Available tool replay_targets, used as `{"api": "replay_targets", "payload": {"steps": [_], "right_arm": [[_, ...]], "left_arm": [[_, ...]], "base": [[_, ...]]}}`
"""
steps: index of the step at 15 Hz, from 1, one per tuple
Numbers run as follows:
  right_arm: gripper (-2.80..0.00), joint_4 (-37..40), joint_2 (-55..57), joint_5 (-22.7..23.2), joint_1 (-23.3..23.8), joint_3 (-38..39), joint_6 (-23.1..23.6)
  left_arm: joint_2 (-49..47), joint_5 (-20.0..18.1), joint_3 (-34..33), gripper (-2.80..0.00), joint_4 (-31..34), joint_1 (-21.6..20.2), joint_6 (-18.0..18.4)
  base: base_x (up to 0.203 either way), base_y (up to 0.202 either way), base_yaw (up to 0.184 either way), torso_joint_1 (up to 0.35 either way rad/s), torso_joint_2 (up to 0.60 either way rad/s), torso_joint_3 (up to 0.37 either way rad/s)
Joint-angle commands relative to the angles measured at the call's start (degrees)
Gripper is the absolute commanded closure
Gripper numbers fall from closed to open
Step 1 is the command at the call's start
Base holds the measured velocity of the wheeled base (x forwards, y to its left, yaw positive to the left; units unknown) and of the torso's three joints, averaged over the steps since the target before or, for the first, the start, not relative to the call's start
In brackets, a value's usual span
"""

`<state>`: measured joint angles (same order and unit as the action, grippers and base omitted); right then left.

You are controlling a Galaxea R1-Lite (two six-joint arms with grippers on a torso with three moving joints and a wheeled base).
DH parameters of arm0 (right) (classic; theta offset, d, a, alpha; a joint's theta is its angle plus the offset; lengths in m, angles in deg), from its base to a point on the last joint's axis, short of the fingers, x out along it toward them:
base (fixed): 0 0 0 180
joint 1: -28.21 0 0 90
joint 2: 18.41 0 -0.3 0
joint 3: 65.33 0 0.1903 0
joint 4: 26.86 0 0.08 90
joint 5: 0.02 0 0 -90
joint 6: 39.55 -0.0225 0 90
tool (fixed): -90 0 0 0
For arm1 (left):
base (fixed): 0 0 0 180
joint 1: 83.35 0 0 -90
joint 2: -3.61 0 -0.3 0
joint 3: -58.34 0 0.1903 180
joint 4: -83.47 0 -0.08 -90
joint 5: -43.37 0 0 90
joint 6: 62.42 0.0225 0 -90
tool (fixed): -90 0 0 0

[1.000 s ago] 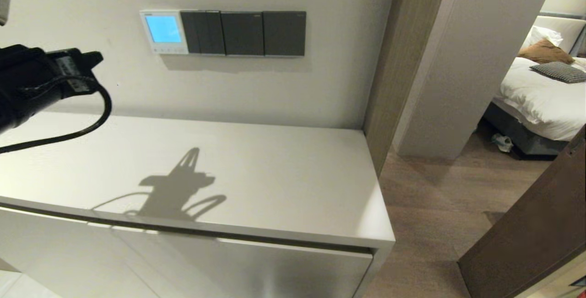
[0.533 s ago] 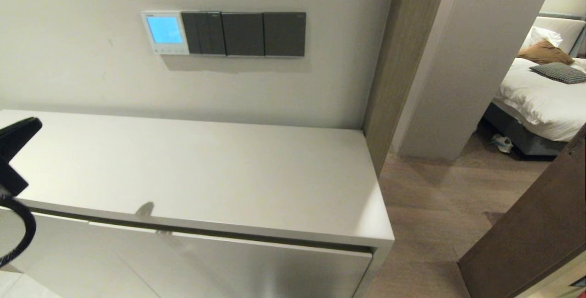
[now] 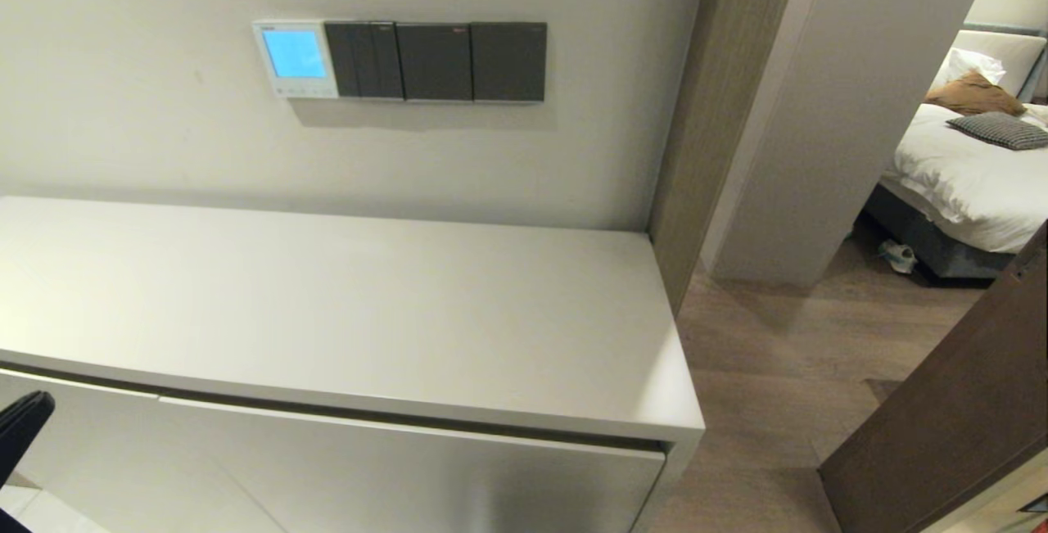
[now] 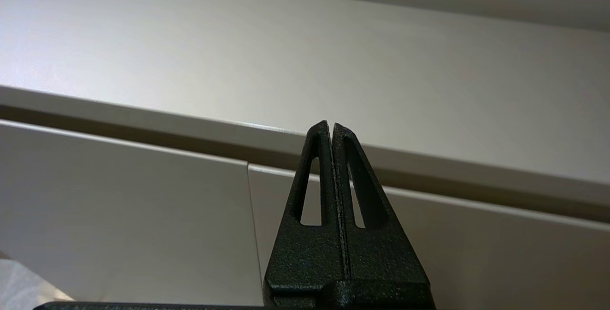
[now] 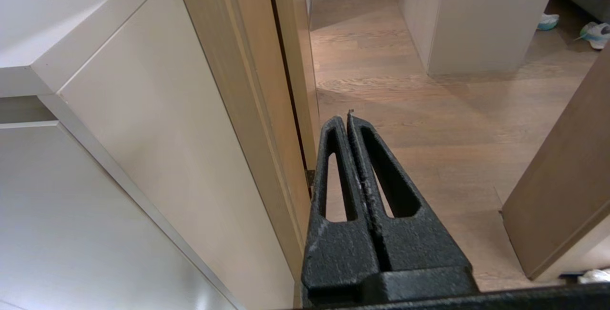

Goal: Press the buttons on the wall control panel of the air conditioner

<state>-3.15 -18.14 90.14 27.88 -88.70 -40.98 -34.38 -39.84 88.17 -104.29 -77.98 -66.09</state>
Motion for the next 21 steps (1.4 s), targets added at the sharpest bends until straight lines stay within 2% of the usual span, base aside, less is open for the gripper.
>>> {"api": "replay_targets", "payload": {"steps": [1,3,6,9,12,17,21], "right_arm": [[0.0,0.0,0.1,0.0,0.0,0.1,0.0],[0.0,0.0,0.1,0.0,0.0,0.1,0.0],[0.0,0.0,0.1,0.1,0.0,0.1,0.0],[0.0,0.0,0.1,0.0,0.0,0.1,0.0],[0.0,0.0,0.1,0.0,0.0,0.1,0.0],[0.0,0.0,0.1,0.0,0.0,0.1,0.0],[0.0,0.0,0.1,0.0,0.0,0.1,0.0]], "left_arm": [[4.6,0.1,-3.1,0.0,0.7,-0.1,0.1],[8.5,0.1,-4.7,0.0,3.4,-0.1,0.7],[13.7,0.1,-5.1,0.0,9.7,-0.2,4.0],[19.4,0.3,-6.3,0.0,15.1,-2.8,5.4],[25.1,0.2,-6.0,0.0,22.3,-3.7,6.8],[26.3,0.1,-5.7,0.0,23.0,-3.9,7.2],[31.7,0.3,-3.8,0.0,30.3,-5.6,8.5]], "base": [[0.0,0.0,0.0,0.0,0.0,0.0],[0.0,0.0,0.0,0.0,0.0,0.0],[0.0,0.0,0.0,0.0,0.0,0.0],[0.0,0.0,0.0,0.0,0.0,0.0],[0.0,0.0,0.0,0.0,0.0,0.0],[0.0,0.0,0.0,0.0,0.0,0.0],[0.0,0.0,0.0,0.0,0.0,0.0]]}}
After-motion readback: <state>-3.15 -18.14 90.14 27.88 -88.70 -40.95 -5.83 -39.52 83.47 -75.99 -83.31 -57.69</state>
